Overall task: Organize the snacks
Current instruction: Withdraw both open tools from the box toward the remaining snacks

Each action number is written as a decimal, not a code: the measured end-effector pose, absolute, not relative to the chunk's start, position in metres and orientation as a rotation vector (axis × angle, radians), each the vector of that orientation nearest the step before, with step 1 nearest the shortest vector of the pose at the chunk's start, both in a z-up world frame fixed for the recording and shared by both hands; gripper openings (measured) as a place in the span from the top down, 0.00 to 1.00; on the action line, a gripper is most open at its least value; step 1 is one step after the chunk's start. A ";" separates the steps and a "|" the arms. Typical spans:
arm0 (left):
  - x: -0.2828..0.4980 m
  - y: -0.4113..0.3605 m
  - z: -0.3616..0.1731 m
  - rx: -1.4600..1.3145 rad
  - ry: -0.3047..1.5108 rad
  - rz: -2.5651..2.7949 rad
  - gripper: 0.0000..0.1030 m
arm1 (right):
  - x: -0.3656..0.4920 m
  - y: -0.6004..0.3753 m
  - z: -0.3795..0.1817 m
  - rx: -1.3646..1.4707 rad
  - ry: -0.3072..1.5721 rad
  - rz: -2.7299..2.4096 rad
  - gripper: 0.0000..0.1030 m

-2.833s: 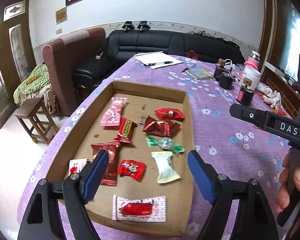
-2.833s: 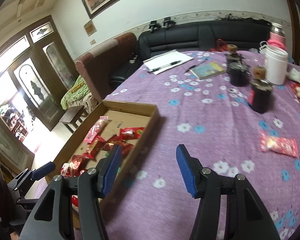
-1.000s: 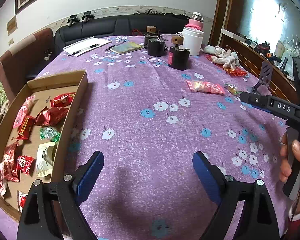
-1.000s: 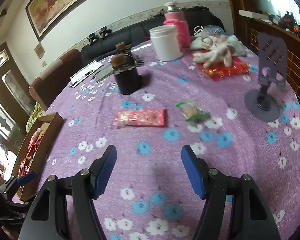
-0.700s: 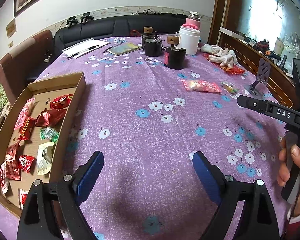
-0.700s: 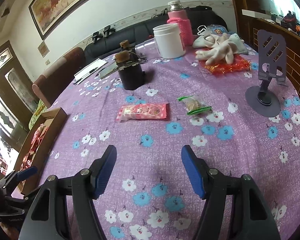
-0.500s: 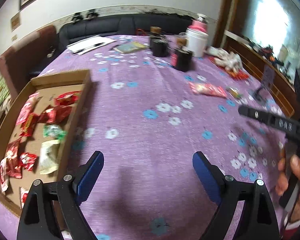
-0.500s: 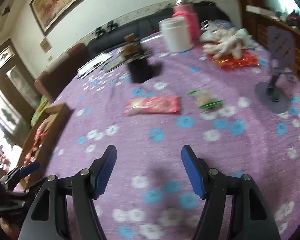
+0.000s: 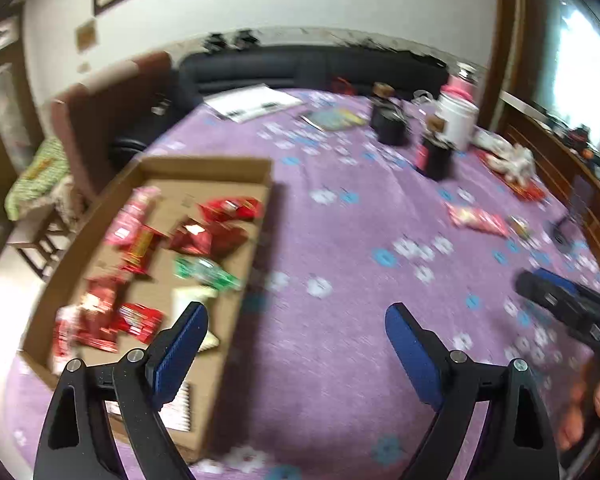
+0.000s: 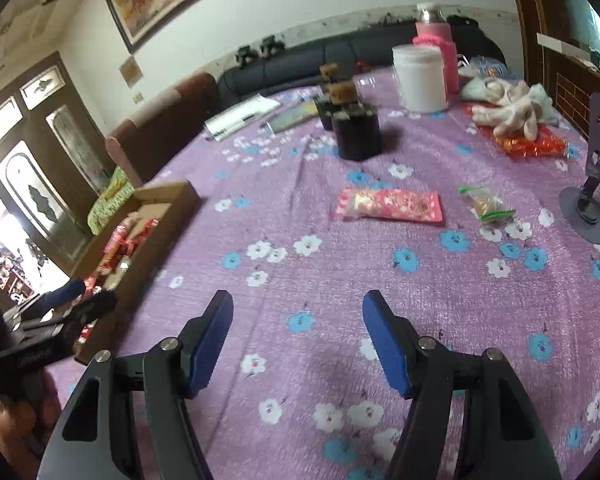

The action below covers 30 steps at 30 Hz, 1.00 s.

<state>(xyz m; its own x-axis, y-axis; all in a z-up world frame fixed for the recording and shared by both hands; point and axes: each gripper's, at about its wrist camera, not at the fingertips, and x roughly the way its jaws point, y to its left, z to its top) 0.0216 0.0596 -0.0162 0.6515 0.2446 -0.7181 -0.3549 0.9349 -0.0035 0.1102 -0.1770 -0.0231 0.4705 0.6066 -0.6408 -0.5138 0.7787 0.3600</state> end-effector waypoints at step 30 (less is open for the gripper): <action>0.022 0.105 0.003 -0.254 0.687 0.334 0.07 | 0.140 -0.213 -0.032 0.116 0.810 0.519 0.31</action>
<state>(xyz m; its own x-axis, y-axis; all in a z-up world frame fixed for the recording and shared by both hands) 0.0217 0.1055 0.0033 0.7235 0.2163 -0.6556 -0.3818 0.9166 -0.1189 0.1398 -0.2125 -0.0324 0.5723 0.4851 -0.6611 -0.3983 0.8692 0.2930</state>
